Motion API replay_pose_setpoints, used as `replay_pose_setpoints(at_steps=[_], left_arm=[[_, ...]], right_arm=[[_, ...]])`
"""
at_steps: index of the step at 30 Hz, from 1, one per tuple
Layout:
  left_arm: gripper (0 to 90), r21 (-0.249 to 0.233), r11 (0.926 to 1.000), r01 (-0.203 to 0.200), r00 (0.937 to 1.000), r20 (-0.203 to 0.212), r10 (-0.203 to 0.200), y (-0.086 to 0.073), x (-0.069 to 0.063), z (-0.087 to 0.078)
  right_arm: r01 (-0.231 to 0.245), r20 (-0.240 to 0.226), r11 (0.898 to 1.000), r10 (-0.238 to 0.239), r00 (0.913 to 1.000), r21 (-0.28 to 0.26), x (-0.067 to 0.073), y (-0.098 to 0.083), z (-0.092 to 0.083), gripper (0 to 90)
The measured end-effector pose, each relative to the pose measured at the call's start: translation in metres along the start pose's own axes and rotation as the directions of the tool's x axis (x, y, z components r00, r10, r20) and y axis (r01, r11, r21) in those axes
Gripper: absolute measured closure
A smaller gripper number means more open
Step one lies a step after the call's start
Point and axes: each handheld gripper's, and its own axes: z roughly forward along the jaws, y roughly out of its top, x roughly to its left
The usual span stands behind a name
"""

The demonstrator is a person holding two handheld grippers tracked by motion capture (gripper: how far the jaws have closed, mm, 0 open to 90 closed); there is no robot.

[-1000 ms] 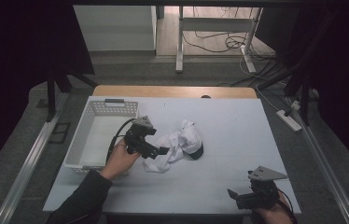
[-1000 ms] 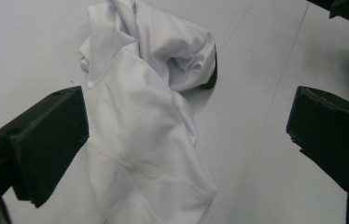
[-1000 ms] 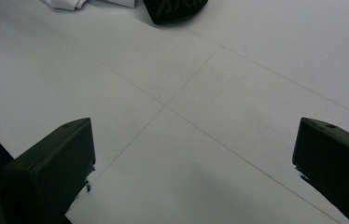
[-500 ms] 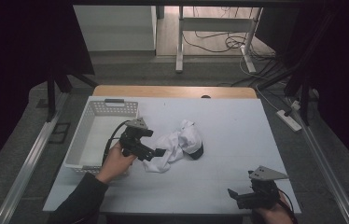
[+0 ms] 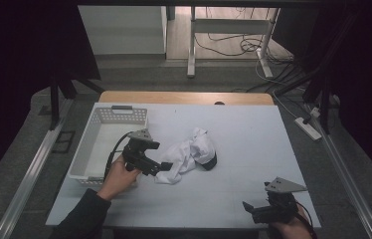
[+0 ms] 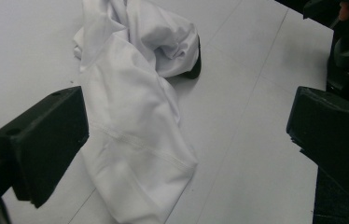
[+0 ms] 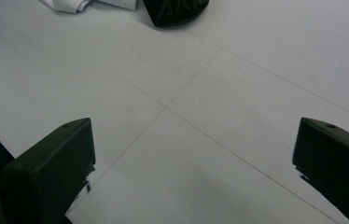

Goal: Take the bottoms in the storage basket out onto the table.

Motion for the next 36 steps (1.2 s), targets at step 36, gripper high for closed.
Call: replay_pose_setpoints(at_steps=[36], left_arm=[[1.2, -0.055, 0.9969, 0.057, 0.9967, -0.054, -0.06, -0.047, -0.008, -0.032]], right_arm=[[0.01, 0.001, 1.0, -0.01, 0.9999, 0.006, 0.001, 0.0, 0.001, 0.0]])
